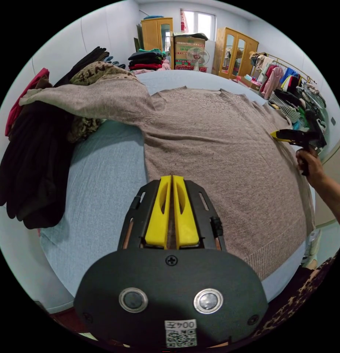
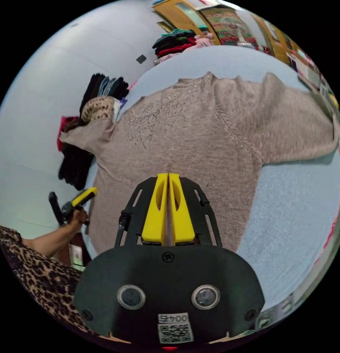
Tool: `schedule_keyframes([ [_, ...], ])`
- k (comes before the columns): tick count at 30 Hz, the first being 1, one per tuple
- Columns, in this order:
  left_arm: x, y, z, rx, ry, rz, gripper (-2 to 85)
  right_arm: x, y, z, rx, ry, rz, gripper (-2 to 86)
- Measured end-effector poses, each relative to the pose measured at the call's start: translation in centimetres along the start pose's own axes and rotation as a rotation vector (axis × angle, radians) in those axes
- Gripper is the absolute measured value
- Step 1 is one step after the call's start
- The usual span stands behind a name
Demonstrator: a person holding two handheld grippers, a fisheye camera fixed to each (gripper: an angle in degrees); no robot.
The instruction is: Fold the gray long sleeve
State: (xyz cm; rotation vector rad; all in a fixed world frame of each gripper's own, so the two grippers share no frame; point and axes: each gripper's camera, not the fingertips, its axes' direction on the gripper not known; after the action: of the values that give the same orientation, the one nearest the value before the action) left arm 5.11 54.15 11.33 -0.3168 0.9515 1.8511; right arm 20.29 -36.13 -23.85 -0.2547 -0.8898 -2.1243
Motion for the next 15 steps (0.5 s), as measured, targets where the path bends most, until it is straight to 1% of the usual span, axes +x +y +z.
schedule_keyframes([
  [2,0.3,0.1,0.0,0.0,-0.007,0.003,0.7,-2.9,-0.3,0.0,-0.019,0.171,-0.116,-0.8],
  [5,0.8,0.1,0.1,0.001,-0.021,0.009,0.7,-5.8,-0.2,0.3,-0.014,0.343,-0.237,-0.8],
  [10,1.5,0.2,0.2,0.001,-0.043,0.018,0.6,-8.6,0.7,0.5,0.06,0.503,-0.352,-0.8],
  [14,1.9,0.2,0.3,0.001,-0.051,0.022,0.6,-11.1,0.4,1.0,0.027,0.668,-0.425,-0.7],
  [15,2.0,0.2,0.3,0.001,-0.053,0.022,0.6,-11.4,0.3,1.1,0.02,0.683,-0.436,-0.7],
])
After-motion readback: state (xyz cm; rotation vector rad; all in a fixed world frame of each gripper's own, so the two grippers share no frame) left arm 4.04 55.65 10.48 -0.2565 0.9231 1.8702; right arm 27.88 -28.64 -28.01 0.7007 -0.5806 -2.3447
